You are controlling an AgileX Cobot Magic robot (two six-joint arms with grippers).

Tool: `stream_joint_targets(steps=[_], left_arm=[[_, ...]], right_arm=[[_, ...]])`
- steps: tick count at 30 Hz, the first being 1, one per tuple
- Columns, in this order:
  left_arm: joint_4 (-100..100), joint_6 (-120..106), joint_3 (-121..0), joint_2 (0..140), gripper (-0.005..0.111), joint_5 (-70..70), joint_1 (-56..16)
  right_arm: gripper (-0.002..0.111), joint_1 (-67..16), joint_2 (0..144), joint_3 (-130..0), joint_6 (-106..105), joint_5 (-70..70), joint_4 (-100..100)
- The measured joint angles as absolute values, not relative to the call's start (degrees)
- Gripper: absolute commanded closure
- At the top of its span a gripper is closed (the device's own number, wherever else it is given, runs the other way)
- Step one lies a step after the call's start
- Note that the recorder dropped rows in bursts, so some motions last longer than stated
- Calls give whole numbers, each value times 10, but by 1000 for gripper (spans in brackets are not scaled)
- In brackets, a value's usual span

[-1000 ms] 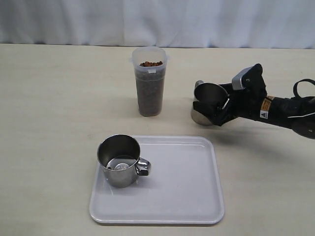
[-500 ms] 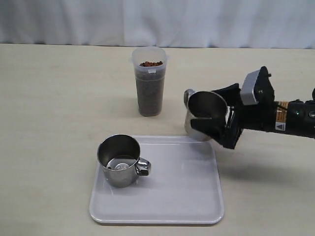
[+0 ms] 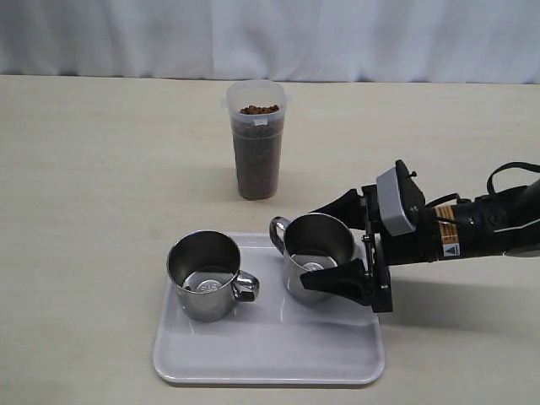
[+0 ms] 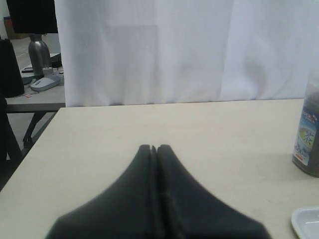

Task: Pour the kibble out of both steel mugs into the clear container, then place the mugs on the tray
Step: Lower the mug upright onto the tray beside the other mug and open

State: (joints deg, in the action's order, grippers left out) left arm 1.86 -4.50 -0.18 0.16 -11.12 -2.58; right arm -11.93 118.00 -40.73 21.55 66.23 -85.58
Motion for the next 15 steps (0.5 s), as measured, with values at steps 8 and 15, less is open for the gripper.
stream_joint_targets(steps=[8,15], left_arm=[[19,-45,-2,2,107,-111,-26],[19,-45,-2,2,107,-111,-26]], right_arm=[[70,-120,1180,-408,212,664,-864],[41,-120,1180,-408,212,664,-864]])
